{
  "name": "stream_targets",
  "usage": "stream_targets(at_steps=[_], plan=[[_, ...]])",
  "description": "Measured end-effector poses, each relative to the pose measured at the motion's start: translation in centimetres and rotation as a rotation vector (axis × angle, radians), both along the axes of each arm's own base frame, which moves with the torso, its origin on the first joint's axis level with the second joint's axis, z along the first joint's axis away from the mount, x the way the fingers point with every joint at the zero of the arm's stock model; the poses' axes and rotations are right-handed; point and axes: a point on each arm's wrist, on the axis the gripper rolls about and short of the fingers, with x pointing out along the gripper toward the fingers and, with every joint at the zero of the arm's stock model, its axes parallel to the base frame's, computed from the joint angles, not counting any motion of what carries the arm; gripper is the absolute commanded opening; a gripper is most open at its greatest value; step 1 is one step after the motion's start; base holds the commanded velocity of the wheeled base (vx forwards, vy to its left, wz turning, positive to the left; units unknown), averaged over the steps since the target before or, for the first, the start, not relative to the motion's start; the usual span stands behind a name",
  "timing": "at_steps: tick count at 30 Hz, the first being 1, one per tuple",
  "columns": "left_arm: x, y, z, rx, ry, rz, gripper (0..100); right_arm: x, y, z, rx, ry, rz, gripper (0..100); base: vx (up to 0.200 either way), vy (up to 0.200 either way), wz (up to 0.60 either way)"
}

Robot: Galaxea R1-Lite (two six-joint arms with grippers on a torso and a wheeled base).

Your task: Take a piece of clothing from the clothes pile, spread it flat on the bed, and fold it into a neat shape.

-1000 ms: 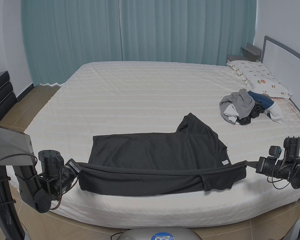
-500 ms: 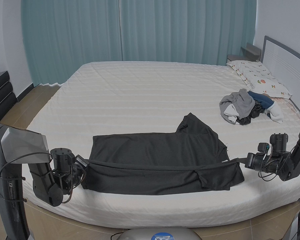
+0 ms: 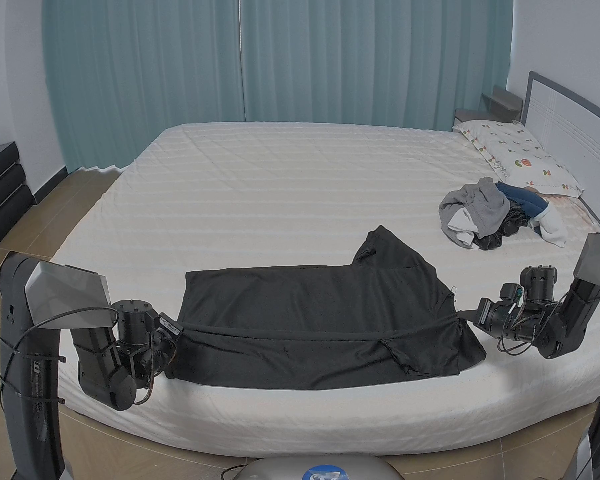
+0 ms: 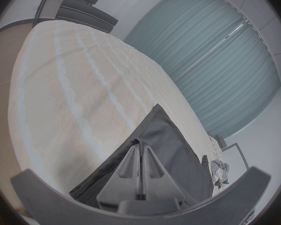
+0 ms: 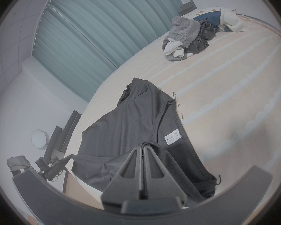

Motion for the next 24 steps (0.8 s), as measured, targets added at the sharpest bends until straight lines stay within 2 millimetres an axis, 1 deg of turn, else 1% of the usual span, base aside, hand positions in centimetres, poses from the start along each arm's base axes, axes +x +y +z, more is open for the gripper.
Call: stream_targets(at_steps=[1, 2, 9, 13, 18, 24], plan=[[0.0, 0.0, -0.1, 0.000, 0.001, 0.000, 0, 0.1, 0.0, 0.0, 0.008, -0.006, -0.005, 100, 0.000, 0.000, 0.00], [0.1, 0.0, -0.2, 0.000, 0.002, 0.000, 100, 0.3, 0.0, -0.1, 0.017, -0.011, -0.010, 100, 0.000, 0.000, 0.00], [0.3, 0.0, -0.5, 0.000, 0.004, 0.003, 100, 0.7, 0.0, -1.1, 0.075, -0.007, -0.045, 100, 0.000, 0.000, 0.00], [0.4, 0.1, -0.6, -0.014, 0.005, 0.012, 100, 0.8, -0.3, -1.0, 0.142, -0.014, -0.090, 100, 0.000, 0.000, 0.00], [0.3, 0.4, -0.5, -0.051, 0.002, 0.038, 100, 0.2, -0.8, -0.4, 0.202, -0.019, -0.135, 100, 0.000, 0.000, 0.00], [-0.4, 1.6, 0.7, -0.085, -0.001, 0.036, 100, -1.1, -0.7, 1.7, 0.223, -0.031, -0.145, 100, 0.000, 0.000, 0.00]])
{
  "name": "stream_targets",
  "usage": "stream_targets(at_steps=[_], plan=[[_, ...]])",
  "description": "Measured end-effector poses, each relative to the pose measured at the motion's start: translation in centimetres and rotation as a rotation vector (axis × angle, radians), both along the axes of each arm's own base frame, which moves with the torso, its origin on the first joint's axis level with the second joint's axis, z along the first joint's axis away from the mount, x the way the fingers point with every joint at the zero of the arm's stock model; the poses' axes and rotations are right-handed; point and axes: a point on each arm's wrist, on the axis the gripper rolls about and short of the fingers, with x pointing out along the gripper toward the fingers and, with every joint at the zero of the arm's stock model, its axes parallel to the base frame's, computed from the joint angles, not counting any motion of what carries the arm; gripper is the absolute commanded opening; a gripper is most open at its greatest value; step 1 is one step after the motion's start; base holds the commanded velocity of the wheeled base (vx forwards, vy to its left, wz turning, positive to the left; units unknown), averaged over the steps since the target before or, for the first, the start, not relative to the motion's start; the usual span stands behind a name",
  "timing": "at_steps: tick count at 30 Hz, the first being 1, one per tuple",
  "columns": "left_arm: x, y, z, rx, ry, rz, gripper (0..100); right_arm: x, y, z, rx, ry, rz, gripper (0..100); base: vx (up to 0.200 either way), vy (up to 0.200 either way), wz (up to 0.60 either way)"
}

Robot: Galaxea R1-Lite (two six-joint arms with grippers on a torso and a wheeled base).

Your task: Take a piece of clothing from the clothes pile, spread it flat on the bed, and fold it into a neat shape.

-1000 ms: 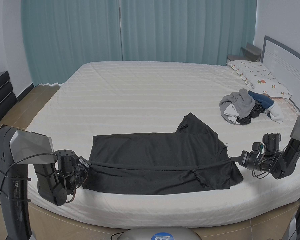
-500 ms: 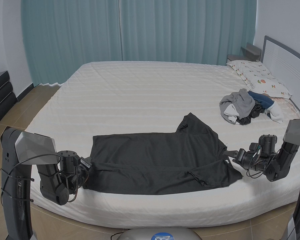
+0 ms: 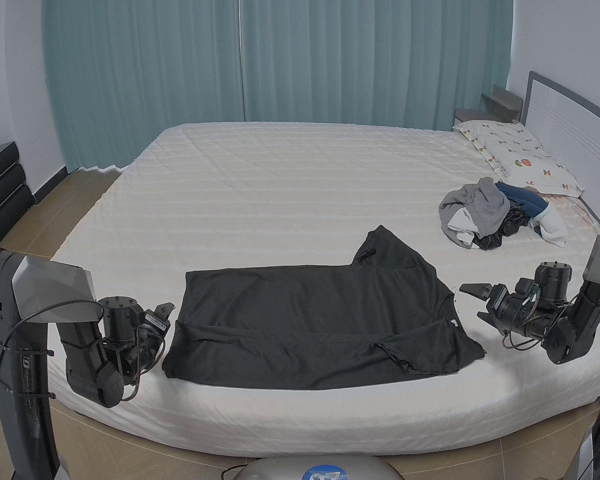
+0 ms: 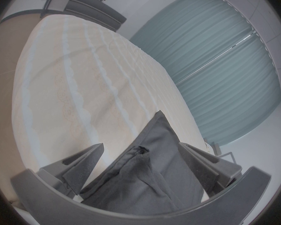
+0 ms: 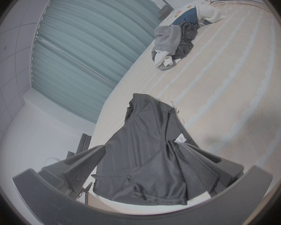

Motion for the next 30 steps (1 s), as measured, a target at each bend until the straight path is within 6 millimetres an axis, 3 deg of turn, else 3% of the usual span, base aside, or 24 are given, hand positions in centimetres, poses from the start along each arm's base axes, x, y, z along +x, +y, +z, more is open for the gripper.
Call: stream_targets(at_steps=[11, 16, 21, 30], plan=[[-2.3, 2.1, 1.8, -0.118, 0.026, -0.067, 100, -3.5, 2.3, 1.5, 0.080, 0.120, -0.045, 100, 0.000, 0.000, 0.00], [-4.1, 1.9, 1.8, -0.177, 0.080, -0.180, 100, -5.4, 3.1, 0.8, 0.168, 0.223, -0.068, 100, 0.000, 0.000, 0.00], [-4.9, 1.9, 1.8, -0.184, 0.100, -0.202, 100, -7.2, 5.2, 0.0, 0.160, 0.298, -0.014, 100, 0.000, 0.000, 0.00], [-5.0, 1.8, 1.9, -0.180, 0.099, -0.210, 100, -7.5, 6.7, -1.8, 0.068, 0.346, -0.075, 100, 0.000, 0.000, 0.00]])
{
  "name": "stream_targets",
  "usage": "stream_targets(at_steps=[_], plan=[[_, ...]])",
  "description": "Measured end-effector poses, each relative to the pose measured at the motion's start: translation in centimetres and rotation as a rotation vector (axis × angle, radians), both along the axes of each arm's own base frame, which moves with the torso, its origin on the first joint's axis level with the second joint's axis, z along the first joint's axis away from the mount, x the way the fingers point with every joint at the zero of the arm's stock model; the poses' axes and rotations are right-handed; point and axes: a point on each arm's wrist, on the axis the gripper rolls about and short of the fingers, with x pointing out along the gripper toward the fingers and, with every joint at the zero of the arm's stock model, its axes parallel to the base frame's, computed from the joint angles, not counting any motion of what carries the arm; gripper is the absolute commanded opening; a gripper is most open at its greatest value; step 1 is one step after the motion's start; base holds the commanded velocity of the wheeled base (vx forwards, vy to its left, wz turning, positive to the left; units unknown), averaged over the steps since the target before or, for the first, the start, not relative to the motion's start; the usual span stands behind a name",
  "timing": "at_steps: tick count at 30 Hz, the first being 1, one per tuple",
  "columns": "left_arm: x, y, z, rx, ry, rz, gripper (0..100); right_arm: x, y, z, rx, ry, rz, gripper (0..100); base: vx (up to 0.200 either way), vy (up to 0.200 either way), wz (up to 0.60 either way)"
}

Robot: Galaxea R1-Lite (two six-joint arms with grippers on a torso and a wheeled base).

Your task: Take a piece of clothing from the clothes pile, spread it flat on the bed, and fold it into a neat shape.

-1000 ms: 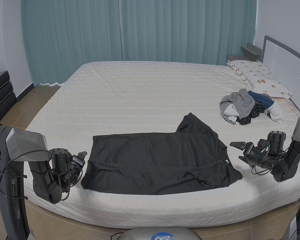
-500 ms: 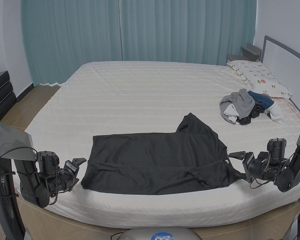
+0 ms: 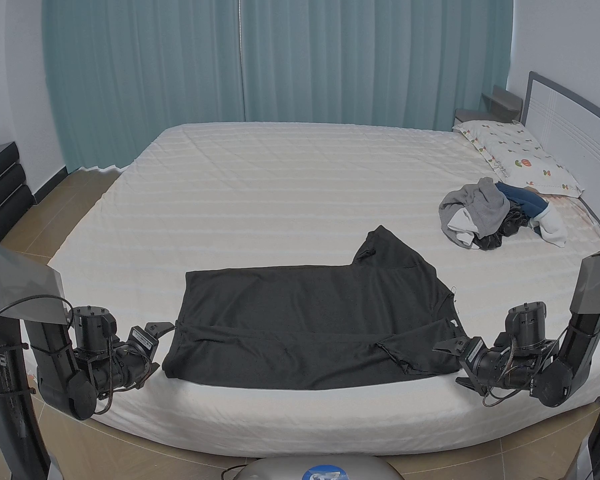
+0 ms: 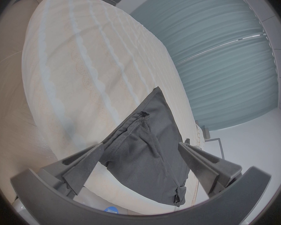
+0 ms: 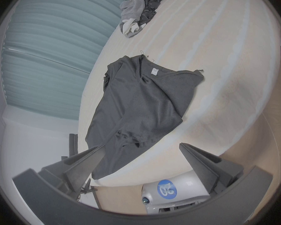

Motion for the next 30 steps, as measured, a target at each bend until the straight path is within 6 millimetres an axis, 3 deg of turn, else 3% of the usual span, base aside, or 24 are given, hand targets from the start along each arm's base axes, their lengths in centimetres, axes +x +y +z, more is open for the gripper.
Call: stream_targets(at_steps=[14, 27, 28, 30], plan=[[0.1, 0.0, 0.0, 0.001, -0.004, -0.002, 100, 2.3, -2.0, -0.6, -0.112, -0.096, -0.035, 100, 0.000, 0.000, 0.00], [0.1, -0.1, 0.0, 0.002, -0.005, -0.003, 100, 3.7, -2.1, -2.4, -0.130, -0.106, -0.024, 100, 0.000, 0.000, 0.00], [0.1, -0.1, 0.0, 0.002, -0.006, -0.003, 100, 3.8, -2.1, -2.7, -0.134, -0.103, -0.020, 0, 0.000, 0.000, 0.00], [0.1, -0.1, 0.0, 0.002, -0.005, -0.003, 100, 3.9, -2.0, -3.0, -0.140, -0.096, -0.014, 0, 0.000, 0.000, 0.00]])
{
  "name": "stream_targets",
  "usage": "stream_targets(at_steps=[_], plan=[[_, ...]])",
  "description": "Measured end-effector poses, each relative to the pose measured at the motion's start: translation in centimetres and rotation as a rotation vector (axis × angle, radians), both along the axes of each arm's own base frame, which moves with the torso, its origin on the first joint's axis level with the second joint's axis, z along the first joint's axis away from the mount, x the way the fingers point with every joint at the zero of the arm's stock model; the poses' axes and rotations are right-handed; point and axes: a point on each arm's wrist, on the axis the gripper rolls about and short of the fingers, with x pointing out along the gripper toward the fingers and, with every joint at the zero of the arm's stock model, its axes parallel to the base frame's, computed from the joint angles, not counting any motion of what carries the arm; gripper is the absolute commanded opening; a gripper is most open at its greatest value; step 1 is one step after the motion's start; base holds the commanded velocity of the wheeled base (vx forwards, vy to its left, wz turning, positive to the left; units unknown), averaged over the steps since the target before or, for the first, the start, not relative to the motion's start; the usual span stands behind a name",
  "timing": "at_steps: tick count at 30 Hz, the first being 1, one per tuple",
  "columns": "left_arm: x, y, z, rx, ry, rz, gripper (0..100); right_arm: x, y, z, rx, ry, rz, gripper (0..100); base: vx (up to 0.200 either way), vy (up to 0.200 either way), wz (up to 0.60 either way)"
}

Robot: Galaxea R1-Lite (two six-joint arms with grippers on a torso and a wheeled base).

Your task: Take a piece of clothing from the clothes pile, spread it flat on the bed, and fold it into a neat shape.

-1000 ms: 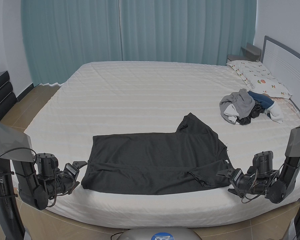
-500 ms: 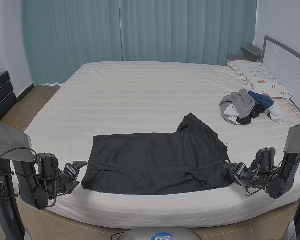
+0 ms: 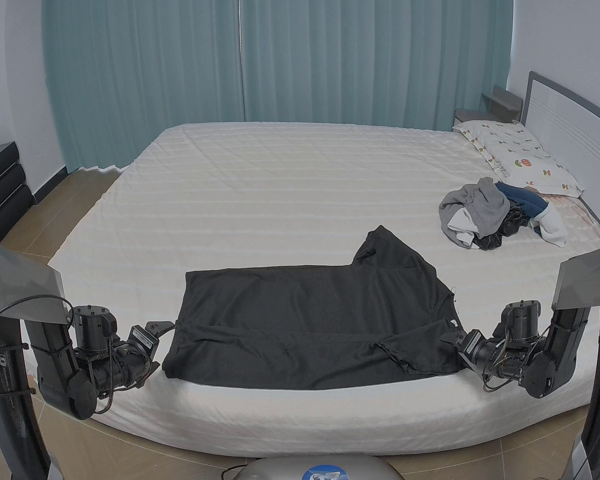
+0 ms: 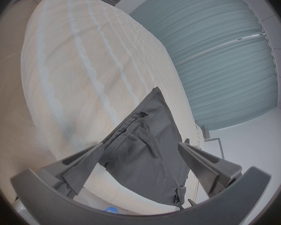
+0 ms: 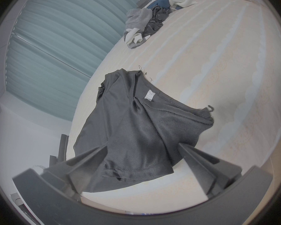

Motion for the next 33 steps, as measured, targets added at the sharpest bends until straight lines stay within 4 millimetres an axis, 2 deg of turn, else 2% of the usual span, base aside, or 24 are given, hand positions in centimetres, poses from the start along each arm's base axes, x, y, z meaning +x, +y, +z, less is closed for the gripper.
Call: stream_targets(at_steps=[9, 24, 25, 33], plan=[[0.0, 0.0, 0.0, 0.000, 0.000, 0.000, 100, -0.4, -0.6, -0.7, -0.009, 0.034, -0.017, 0, 0.000, 0.000, 0.00], [0.0, 0.0, 0.0, 0.000, 0.001, 0.001, 100, -0.8, -1.7, -0.1, -0.005, 0.016, -0.038, 0, 0.000, 0.000, 0.00], [0.0, 0.0, 0.0, 0.000, 0.000, 0.001, 100, -0.9, -1.7, -0.1, -0.001, 0.017, -0.031, 100, 0.000, 0.000, 0.00], [0.0, 0.0, 0.0, 0.000, 0.000, 0.000, 100, -0.9, -1.3, 0.2, 0.040, -0.020, 0.030, 100, 0.000, 0.000, 0.00]])
